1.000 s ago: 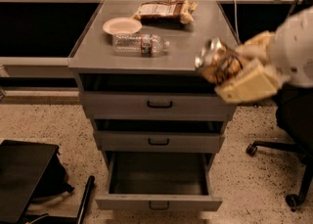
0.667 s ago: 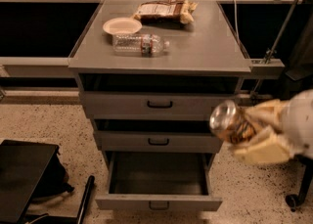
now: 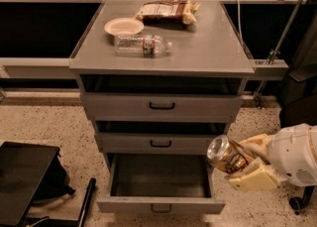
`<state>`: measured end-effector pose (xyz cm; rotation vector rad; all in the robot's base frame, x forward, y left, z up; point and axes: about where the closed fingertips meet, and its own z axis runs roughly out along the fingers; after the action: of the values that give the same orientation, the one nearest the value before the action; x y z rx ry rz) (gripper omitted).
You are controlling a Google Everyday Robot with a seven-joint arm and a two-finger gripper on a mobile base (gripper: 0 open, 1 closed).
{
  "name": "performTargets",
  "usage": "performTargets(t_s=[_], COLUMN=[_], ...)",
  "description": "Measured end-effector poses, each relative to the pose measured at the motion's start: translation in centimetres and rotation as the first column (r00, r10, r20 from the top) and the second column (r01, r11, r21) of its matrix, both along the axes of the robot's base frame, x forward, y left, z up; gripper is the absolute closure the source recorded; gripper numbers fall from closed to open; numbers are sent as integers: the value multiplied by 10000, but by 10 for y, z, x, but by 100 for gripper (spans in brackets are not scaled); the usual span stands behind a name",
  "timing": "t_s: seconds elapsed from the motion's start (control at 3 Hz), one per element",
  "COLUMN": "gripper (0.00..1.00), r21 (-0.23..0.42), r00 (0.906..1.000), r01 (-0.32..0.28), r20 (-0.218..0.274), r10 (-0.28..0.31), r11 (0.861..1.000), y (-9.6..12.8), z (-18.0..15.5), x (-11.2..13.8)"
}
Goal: Place orange can into bottom drawer
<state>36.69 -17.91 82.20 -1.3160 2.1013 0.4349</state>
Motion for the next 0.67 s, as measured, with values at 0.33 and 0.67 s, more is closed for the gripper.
performTargets(t_s=[0.33, 0.67], gripper=[100, 100], r21=[-125, -691], r00=[9996, 9990], r01=[116, 142], r20=[248, 443], r10=[-113, -111], r11=[9999, 9975], y=[-7, -7], z=[-13, -55], x=[10, 45])
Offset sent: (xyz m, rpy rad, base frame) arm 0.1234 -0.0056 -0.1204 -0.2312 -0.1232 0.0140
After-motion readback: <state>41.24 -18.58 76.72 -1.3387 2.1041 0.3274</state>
